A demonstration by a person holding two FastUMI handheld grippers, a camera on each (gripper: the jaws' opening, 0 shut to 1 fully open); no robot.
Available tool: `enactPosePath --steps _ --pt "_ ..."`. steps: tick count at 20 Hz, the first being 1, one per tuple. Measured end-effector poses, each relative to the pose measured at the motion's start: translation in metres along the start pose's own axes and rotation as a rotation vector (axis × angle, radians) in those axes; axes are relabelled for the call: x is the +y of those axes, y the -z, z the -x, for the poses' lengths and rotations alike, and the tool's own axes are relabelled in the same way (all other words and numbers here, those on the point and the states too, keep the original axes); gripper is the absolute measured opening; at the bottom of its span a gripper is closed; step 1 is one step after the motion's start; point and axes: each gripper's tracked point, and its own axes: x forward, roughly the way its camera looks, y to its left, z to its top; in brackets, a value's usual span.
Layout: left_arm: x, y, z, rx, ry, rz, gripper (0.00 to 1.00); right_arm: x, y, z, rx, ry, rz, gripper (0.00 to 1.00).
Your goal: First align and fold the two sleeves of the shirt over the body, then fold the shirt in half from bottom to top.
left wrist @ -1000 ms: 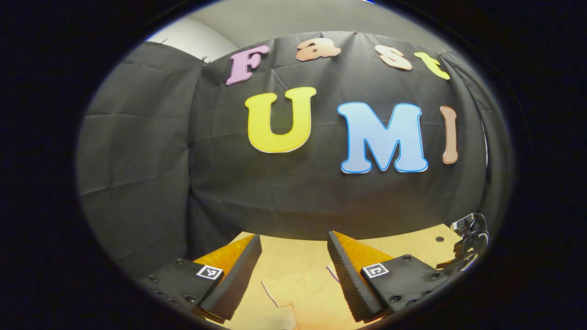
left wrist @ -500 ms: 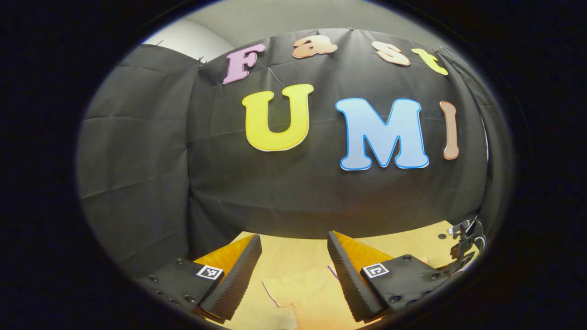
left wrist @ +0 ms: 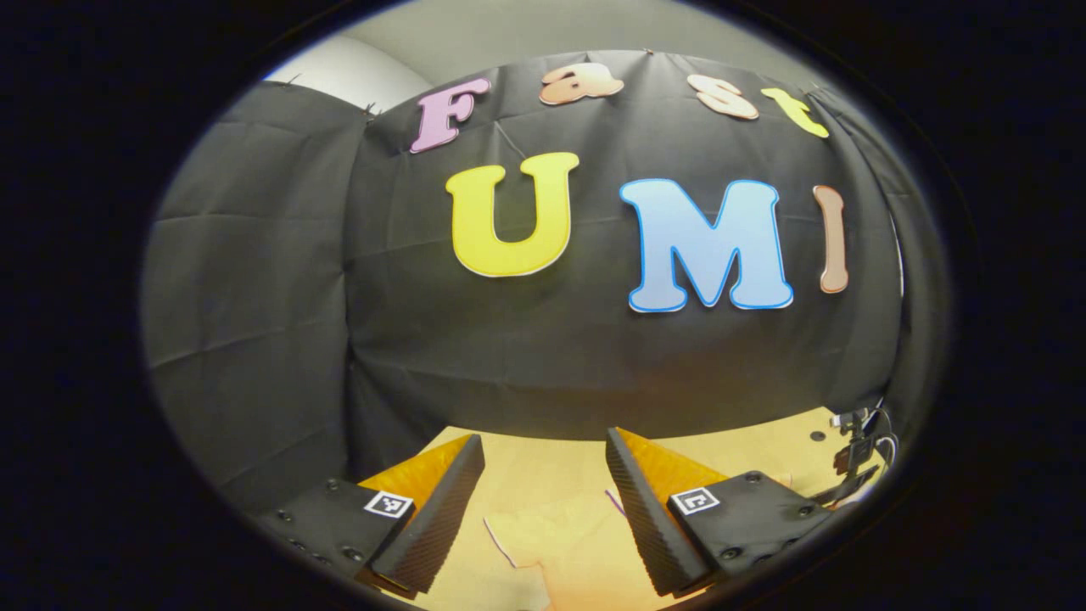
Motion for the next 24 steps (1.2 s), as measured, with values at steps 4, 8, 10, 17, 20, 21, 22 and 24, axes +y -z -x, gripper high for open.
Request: enactPosePath --steps 4,8,10,17,20,21,22,24 --pt "0.002 0.003 -0.001 0.008 -0.005 0.006 0.94 0.005 -0.005 0.004 -0.005 -0.002 0.033 0.03" --pt "0.003 0.003 0.0 0.006 -0.008 0.01 0.94 0.03 -0.032 0.019 -0.091 -0.019 0.077 0.04" --pt "0.005 0.004 0.0 0.005 -0.01 0.013 0.94 0.05 -0.042 0.027 -0.124 -0.048 0.113 0.03" --pt "0.02 0.009 0.001 0.013 -0.028 0.017 0.94 0.135 -0.04 0.043 -0.15 -0.189 0.221 0.03" --pt "0.027 0.012 0.002 0.017 -0.04 0.012 0.94 0.161 -0.023 0.04 -0.123 -0.23 0.253 0.03" --pt "0.03 0.012 0.001 0.019 -0.042 0.012 0.94 0.169 -0.017 0.04 -0.108 -0.244 0.268 0.03" --pt "0.032 0.013 0.001 0.022 -0.045 0.012 0.94 0.175 -0.008 0.038 -0.088 -0.257 0.288 0.03" --pt "0.035 0.015 0.0 0.026 -0.051 0.013 0.94 0.182 0.007 0.033 -0.048 -0.264 0.33 0.03"
